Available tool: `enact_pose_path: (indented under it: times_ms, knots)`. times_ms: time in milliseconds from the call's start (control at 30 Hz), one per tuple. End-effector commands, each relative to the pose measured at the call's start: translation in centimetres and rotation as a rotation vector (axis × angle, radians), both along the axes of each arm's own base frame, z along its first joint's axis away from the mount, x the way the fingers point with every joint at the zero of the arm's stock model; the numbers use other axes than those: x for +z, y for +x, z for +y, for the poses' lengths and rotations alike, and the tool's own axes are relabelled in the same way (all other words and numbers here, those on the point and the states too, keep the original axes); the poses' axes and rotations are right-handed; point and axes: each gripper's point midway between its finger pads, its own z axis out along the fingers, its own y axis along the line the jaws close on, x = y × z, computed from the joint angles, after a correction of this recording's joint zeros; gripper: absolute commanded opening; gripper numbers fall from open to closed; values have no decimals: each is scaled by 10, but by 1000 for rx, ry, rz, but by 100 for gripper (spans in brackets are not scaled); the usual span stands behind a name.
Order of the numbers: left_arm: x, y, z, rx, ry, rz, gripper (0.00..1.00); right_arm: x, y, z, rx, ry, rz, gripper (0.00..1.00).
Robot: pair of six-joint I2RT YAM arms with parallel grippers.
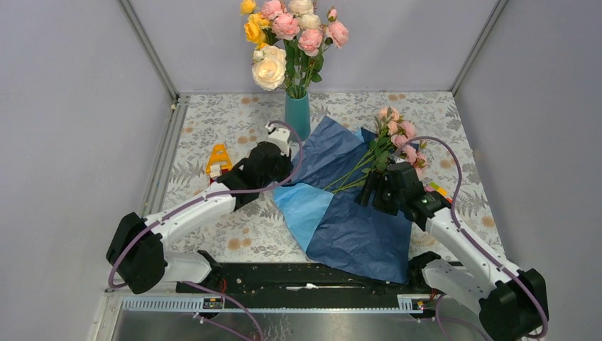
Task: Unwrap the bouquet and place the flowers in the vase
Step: Unfold the wrapping paper at the center of the board.
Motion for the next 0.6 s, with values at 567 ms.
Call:
enact_pose_path:
  times_ms: [567]
  knots:
    - [-31,100,70,326,269,-157,0,20,61,86,122,34,-148,64]
